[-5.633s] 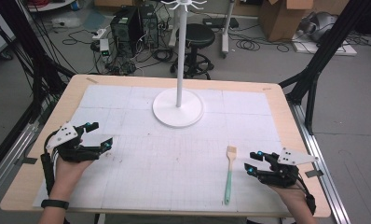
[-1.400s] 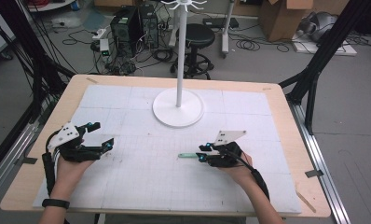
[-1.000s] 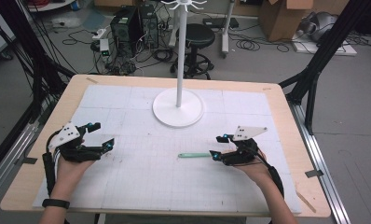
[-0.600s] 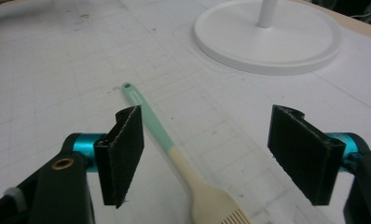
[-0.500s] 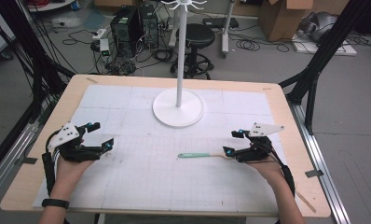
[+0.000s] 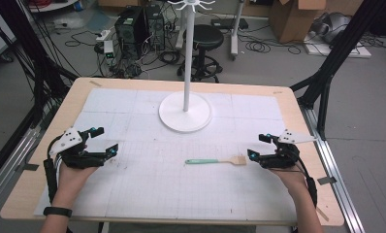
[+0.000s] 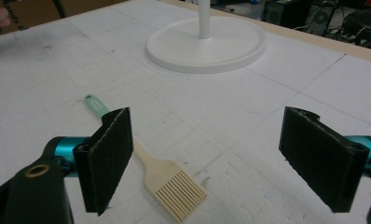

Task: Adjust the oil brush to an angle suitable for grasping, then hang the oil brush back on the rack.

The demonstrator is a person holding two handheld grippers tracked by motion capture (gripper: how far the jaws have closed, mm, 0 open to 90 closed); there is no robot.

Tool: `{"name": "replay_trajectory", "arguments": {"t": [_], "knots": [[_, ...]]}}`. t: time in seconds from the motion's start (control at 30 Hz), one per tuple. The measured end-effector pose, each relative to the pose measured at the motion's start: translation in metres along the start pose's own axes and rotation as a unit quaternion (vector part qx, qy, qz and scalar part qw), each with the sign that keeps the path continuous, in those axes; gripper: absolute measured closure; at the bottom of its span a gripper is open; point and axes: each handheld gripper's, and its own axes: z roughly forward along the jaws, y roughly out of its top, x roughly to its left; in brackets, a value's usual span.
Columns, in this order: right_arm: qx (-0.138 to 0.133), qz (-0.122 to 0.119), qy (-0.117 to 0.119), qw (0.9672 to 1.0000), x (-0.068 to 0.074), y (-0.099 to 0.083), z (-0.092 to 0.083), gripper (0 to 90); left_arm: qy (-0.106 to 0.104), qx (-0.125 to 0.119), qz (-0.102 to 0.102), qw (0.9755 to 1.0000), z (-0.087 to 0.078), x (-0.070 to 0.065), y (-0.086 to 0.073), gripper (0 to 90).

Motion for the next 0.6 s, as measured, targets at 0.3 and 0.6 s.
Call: {"name": "replay_trajectory", "arguments": {"t": [0.3, 0.6], "knots": [[-0.001, -0.002, 0.002, 1.0, 0.0013, -0.0008, 0.0006, 16.6, -0.001, 0.0, 0.0, 1.0, 0.0006, -0.0006, 0.0001, 15.2], [0.0, -0.007, 0.006, 1.0, 0.0, -0.0005, 0.0056, 16.4, -0.002, 0.002, 0.0, 1.0, 0.0007, 0.0, -0.0002, 15.2]]}}
